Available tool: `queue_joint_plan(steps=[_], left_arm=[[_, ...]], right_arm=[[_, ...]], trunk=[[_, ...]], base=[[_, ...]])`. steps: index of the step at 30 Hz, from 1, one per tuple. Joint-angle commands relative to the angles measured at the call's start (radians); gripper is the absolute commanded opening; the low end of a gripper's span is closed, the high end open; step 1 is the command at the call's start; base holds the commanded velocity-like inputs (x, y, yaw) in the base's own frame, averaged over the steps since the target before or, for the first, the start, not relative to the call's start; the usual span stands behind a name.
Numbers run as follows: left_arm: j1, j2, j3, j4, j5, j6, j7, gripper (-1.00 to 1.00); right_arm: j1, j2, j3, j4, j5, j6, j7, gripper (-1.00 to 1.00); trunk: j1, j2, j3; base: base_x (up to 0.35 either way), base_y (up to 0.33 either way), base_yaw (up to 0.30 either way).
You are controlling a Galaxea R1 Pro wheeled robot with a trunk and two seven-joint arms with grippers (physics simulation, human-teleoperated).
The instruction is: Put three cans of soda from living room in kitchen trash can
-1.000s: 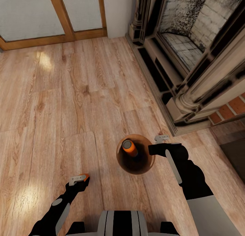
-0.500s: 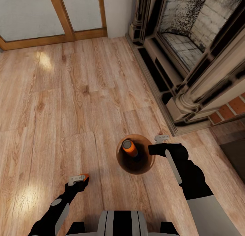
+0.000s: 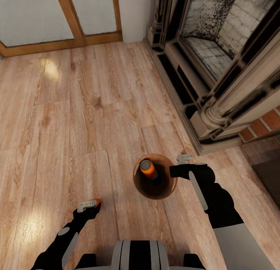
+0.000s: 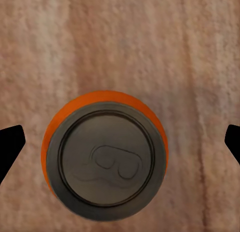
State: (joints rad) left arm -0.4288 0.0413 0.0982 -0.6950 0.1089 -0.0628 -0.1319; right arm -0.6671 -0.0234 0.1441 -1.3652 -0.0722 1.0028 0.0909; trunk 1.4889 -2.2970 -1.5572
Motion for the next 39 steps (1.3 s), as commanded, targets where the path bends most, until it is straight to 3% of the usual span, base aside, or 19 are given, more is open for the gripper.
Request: queue_joint_plan(steps=[1, 11, 25, 39], left_arm=[[0.000, 0.000, 0.000, 0.000, 0.000, 0.000, 0.000, 1.00], [0.000, 0.000, 0.000, 0.000, 0.000, 0.000, 0.000, 1.00], [0.000, 0.000, 0.000, 0.000, 0.000, 0.000, 0.000, 1.00], [0.000, 0.000, 0.000, 0.000, 0.000, 0.000, 0.000, 1.00]], right_arm=[[0.000, 0.000, 0.000, 0.000, -0.029, 0.001, 0.006, -1.00], [0.000, 0.000, 0.000, 0.000, -0.029, 0.001, 0.006, -1.00], [0.000, 0.000, 0.000, 0.000, -0.029, 0.000, 0.006, -1.00], [0.000, 0.000, 0.000, 0.000, -0.029, 0.000, 0.006, -1.00]], trunk=[[0.000, 0.000, 0.000], [0.000, 0.000, 0.000], [0.038, -0.070, -0.031], [0.038, -0.070, -0.031]], base=[[0.000, 0.000, 0.000], [0.000, 0.000, 0.000], [0.000, 0.000, 0.000], [0.000, 0.000, 0.000]])
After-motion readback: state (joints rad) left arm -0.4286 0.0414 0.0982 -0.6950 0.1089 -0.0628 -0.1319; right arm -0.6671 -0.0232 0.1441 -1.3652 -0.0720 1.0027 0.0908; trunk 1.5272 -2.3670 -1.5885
